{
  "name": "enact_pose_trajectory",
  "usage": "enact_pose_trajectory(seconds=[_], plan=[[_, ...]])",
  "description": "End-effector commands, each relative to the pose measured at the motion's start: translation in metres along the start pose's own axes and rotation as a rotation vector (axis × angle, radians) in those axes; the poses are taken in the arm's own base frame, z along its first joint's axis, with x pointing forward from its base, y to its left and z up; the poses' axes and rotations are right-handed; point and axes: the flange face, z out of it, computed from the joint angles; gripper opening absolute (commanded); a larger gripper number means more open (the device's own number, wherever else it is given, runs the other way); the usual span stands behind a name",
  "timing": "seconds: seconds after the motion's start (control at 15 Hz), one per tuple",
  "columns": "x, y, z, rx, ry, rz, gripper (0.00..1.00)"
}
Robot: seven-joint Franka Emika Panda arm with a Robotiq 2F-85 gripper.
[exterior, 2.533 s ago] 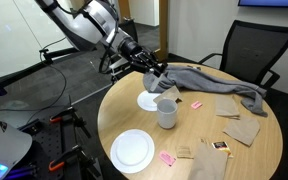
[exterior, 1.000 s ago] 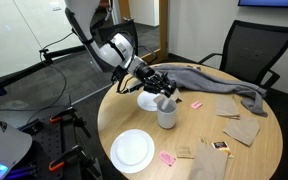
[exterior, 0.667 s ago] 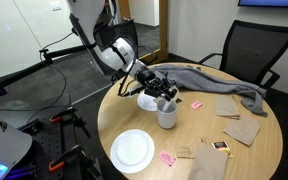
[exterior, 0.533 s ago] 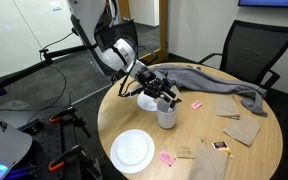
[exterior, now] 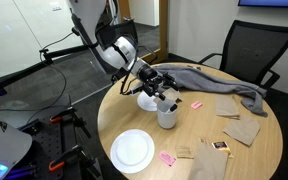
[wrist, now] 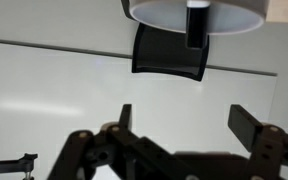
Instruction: Put the black marker in the mug
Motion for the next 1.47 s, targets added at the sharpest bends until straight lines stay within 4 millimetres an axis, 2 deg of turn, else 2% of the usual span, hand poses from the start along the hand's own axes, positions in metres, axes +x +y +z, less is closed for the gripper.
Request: enact_pose_trajectory(seconds=[0.0, 0.33, 0.6, 0.87, 1.27, 1.33, 1.4], plan=[[0.045, 0.007, -0.017, -0.006, 0.015, 0.041, 1.0], [0.108, 0.019, -0.032, -0.016, 0.027, 0.098, 1.0], [0.159, 0.038, -0.047, -0.024, 0.024, 0.133, 1.0], [0.199, 0.059, -0.067, -0.023, 0.009, 0.156, 1.0], [0.235, 0.084, -0.084, 0.017, -0.013, 0.148, 1.0], [0.224, 0.067, -0.078, 0.005, -0.002, 0.166, 1.0], [0.228, 0.07, -0.08, 0.008, 0.0, 0.161, 1.0]])
